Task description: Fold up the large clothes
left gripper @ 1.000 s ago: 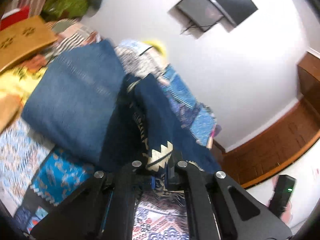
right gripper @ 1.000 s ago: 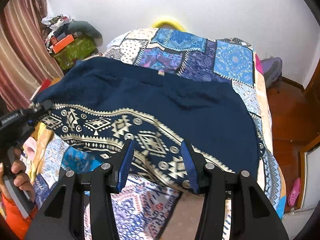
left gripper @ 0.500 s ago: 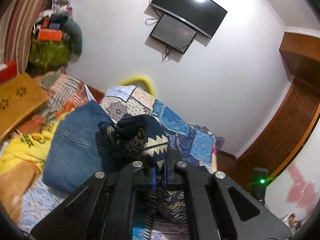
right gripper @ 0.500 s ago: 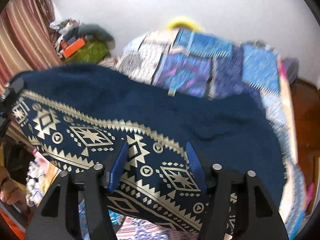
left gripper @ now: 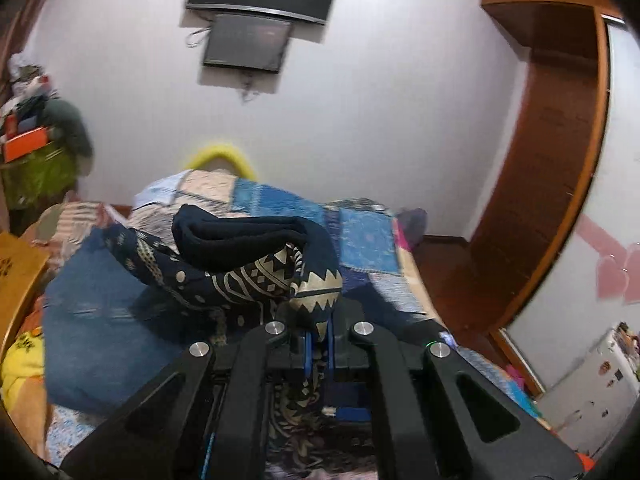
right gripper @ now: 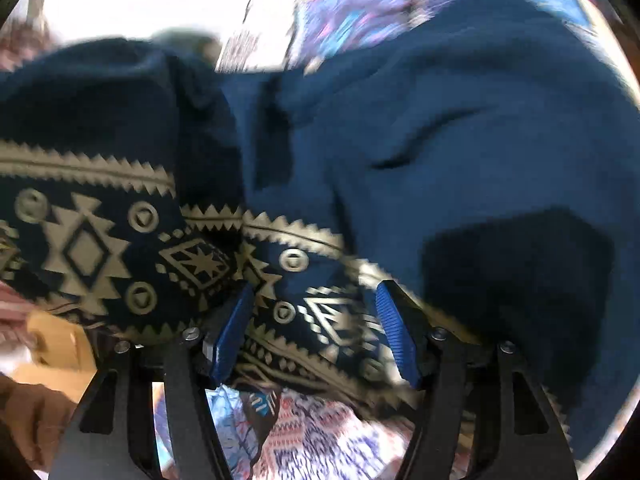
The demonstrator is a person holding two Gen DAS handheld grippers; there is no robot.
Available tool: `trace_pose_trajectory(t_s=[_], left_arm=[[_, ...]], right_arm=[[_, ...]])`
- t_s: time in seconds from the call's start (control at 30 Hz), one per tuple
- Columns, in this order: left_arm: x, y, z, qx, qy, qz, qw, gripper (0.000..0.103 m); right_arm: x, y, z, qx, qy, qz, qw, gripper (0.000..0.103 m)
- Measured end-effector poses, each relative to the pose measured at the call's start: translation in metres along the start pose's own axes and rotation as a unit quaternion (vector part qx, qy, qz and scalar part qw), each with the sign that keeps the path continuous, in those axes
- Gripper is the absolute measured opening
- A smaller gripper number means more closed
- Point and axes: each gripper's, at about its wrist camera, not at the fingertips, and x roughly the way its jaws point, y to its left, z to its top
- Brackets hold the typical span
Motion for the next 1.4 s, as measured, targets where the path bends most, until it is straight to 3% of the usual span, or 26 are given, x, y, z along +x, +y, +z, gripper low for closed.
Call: trace_pose_trajectory(t_s=[0.13,0.27,0.37,0.43,0.47,0.53,0.6,0.67,0.73,0.77,0.8,0.87,1.07,1.23,1.4], left_arm=[[0.015,-0.040,0.004,0.024,0.023,-0.043,0.9985,0.003],[0.035,-0.085,-0.009,0.048,0.070,-0.109,0.9904,0.003],[0.057,-0.109,-0.032,0.053,0.134,-0.158,0.9769,0.004],[0.079,-0.119,-0.058,0.061,0.198,-0.179,0.9616,0.004],[0.086,-0.121,-0.067,0.064,0.220,-0.183,0.9560,0.004],[0.104,-0.125,-0.095,0.091,0.283,-0.185,0.9367,0.004],[0.112,-0.121,-0.112,0.106,0.314,-0.177,0.9268,0.004],[0.111,-0.114,-0.116,0.112,0.323,-0.178,0.9229,0.004],[0.102,-0.108,-0.113,0.113,0.318,-0.182,0.9237,0.007],[0.096,-0.105,-0.110,0.115,0.316,-0.179,0.9248,0.017],[0.091,-0.103,-0.107,0.120,0.317,-0.173,0.9246,0.032],[0.071,-0.101,-0.106,0.131,0.306,-0.157,0.9297,0.043],[0.032,-0.076,-0.084,0.158,0.255,-0.096,0.9492,0.047],[0.016,-0.040,-0.064,0.152,0.194,-0.042,0.9682,0.059],[0.047,0.000,-0.063,0.092,0.205,-0.004,0.9743,0.060]], right_arm=[[-0.077,-0.025,-0.011,0.003,-0.090,-0.034,0.995,0.060],[-0.161,-0.054,-0.035,0.008,-0.179,-0.109,0.978,0.060],[-0.195,-0.069,-0.049,0.017,-0.204,-0.138,0.969,0.060],[-0.207,-0.079,-0.058,0.030,-0.209,-0.145,0.967,0.060],[-0.211,-0.084,-0.064,0.036,-0.208,-0.148,0.966,0.060],[-0.213,-0.090,-0.068,0.036,-0.204,-0.153,0.966,0.060],[-0.210,-0.087,-0.073,0.030,-0.199,-0.158,0.967,0.060],[-0.207,-0.084,-0.074,0.024,-0.196,-0.158,0.968,0.060],[-0.204,-0.078,-0.074,0.012,-0.193,-0.156,0.969,0.060],[-0.202,-0.076,-0.072,0.006,-0.192,-0.156,0.969,0.060],[-0.200,-0.073,-0.071,0.001,-0.191,-0.156,0.969,0.060],[-0.196,-0.067,-0.070,-0.005,-0.189,-0.154,0.970,0.060],[-0.186,-0.043,-0.062,-0.032,-0.190,-0.141,0.971,0.060],[-0.164,-0.022,-0.052,-0.067,-0.182,-0.143,0.971,0.062],[-0.128,-0.016,-0.047,-0.090,-0.152,-0.164,0.971,0.063]])
